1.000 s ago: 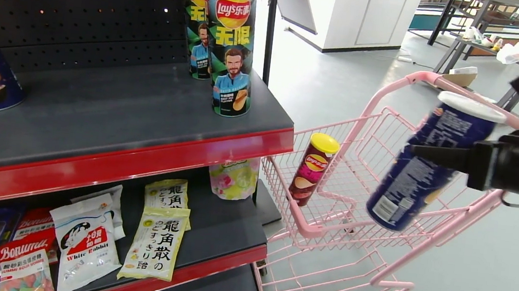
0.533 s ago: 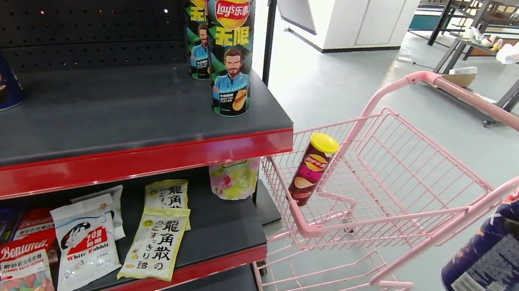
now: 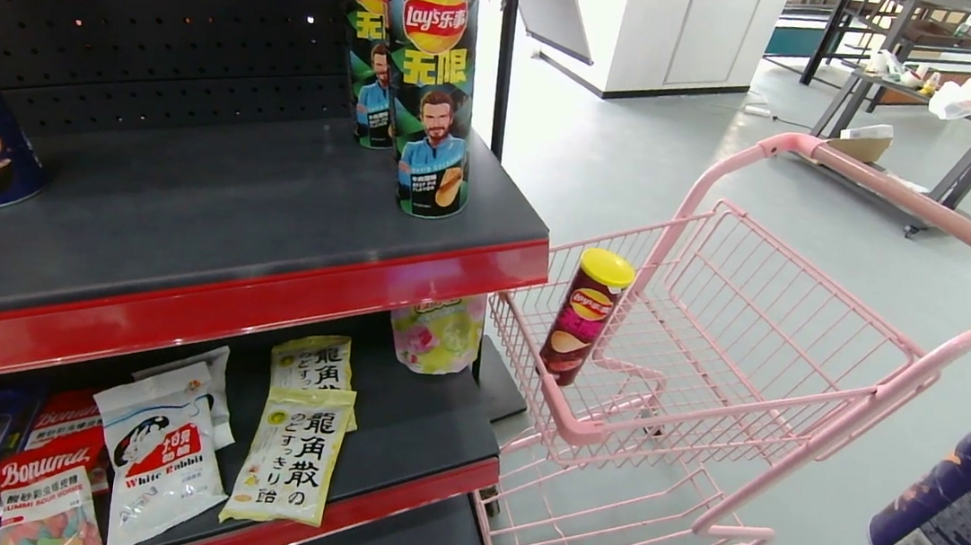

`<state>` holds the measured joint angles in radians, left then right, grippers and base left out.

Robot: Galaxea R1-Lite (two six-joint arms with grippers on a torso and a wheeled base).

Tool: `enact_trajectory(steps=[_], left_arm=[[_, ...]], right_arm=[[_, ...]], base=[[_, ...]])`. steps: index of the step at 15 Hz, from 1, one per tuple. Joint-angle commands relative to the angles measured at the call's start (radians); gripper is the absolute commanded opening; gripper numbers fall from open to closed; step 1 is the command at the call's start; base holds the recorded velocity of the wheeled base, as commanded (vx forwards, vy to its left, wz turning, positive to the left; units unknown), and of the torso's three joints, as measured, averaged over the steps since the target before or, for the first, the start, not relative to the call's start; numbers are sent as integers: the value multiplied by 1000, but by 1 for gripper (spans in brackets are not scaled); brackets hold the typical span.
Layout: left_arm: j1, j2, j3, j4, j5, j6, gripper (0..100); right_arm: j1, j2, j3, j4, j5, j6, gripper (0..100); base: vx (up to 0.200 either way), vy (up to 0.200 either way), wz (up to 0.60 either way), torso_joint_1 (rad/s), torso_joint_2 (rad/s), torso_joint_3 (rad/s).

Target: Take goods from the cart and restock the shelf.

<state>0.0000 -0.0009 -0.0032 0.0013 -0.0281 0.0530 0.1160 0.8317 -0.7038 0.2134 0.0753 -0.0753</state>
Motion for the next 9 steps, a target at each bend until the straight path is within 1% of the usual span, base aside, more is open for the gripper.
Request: enact_trajectory(steps=[1, 3, 7, 9], left_arm=[[0, 1, 0, 0, 2, -5, 100], [0, 1, 0, 2, 5, -22, 100], [0, 1, 0, 2, 5, -27, 100], [0, 1, 0, 2, 5, -30, 100]], right_arm=[[5, -9, 1, 1, 8, -11, 0], [28, -9, 15, 1, 31, -35, 0], [45, 3, 15, 0, 31, -41, 0], [45, 3, 18, 0, 31, -41, 0]], base=[[-200, 0, 0, 12, -2, -7], [-200, 0, 0, 0, 5, 5], [-200, 0, 0, 1, 4, 2], [0, 0, 0, 0, 0, 0]])
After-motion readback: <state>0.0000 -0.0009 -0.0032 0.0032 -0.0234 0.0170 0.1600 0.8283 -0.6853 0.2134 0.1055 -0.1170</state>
